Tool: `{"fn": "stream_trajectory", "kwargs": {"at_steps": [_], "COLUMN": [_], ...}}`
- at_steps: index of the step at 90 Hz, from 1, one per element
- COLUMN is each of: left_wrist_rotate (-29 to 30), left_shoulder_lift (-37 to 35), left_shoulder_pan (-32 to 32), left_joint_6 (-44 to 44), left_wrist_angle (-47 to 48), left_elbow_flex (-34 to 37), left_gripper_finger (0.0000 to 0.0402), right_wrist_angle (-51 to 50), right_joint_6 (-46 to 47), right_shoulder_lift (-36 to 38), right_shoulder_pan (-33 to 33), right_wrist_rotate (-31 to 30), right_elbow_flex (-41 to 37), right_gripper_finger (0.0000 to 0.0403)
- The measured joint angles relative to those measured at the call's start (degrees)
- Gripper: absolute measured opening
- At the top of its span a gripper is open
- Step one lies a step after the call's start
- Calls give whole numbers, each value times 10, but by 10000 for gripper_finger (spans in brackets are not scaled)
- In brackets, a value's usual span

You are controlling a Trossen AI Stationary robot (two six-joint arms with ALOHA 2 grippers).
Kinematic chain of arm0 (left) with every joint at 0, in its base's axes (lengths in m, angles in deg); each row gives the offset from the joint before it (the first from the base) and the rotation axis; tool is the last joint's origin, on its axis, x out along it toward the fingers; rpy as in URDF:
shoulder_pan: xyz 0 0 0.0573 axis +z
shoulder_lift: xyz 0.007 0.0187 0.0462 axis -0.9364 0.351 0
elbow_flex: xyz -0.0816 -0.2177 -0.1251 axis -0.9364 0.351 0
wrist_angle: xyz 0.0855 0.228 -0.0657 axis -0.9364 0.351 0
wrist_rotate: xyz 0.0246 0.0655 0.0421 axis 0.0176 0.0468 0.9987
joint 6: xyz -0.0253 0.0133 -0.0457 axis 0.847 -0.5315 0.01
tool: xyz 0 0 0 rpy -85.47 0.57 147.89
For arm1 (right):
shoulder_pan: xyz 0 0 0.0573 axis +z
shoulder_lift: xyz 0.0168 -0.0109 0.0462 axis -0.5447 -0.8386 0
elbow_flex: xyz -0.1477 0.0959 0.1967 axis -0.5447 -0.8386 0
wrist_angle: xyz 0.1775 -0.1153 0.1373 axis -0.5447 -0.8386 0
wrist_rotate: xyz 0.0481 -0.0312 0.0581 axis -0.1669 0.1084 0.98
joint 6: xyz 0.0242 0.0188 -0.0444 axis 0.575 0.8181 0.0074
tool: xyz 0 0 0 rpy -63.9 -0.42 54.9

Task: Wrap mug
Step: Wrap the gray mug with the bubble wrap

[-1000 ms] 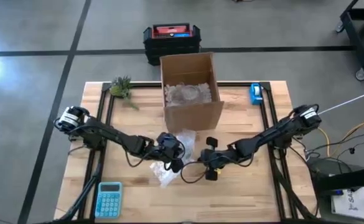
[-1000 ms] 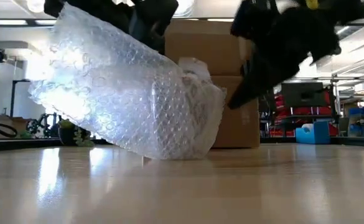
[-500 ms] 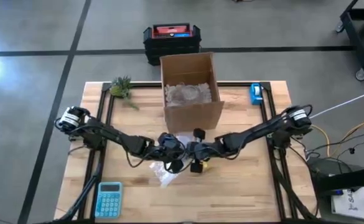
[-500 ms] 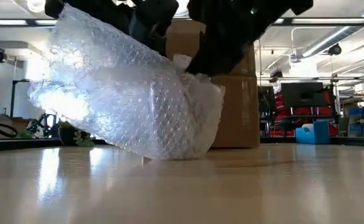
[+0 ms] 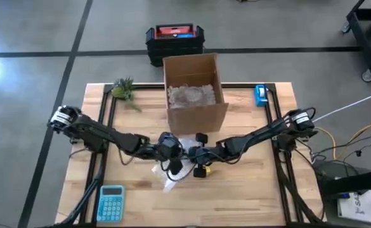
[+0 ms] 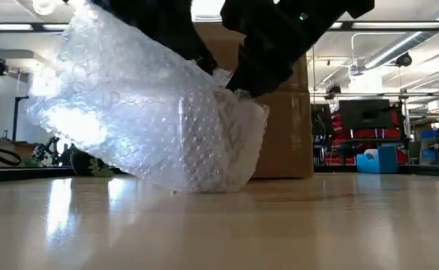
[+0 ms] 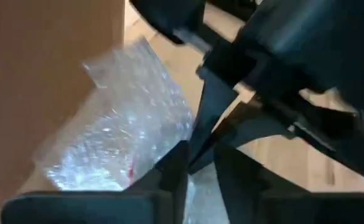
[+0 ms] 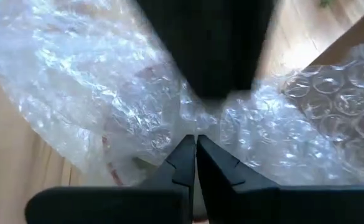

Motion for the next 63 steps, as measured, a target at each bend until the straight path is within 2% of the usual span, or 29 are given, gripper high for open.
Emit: {"fn": "stream_trajectory", "kwargs": {"at_steps": [8,19,35,43,51,63], "left_wrist_rotate": [-9,-18,-25,-19,-19,-22], "left_shoulder_lift": [-31,-94,-137,-136,-119,-74], "left_shoulder_pan": [0,-16,-82,-119,-142,-149], "left_joint_6": [1,51,152,201,227,222], "left_wrist_angle": [29,88,298,348,294,86], "left_elbow_flex": [2,-1,1,19,61,138], "left_gripper_finger": [106,124,113,100,86,66], "right_wrist_angle": [1,1,2,2,4,8], "right_joint_6": [0,0,0,0,0,0], "right_shoulder_lift": [0,0,0,0,0,-1], "right_shoulder_pan": [0,0,0,0,0,0], "right_wrist_rotate": [0,1,2,2,2,2], "right_elbow_flex": [-1,-2,-3,-3,-4,-4], "right_gripper_finger": [2,2,2,2,2,2]}}
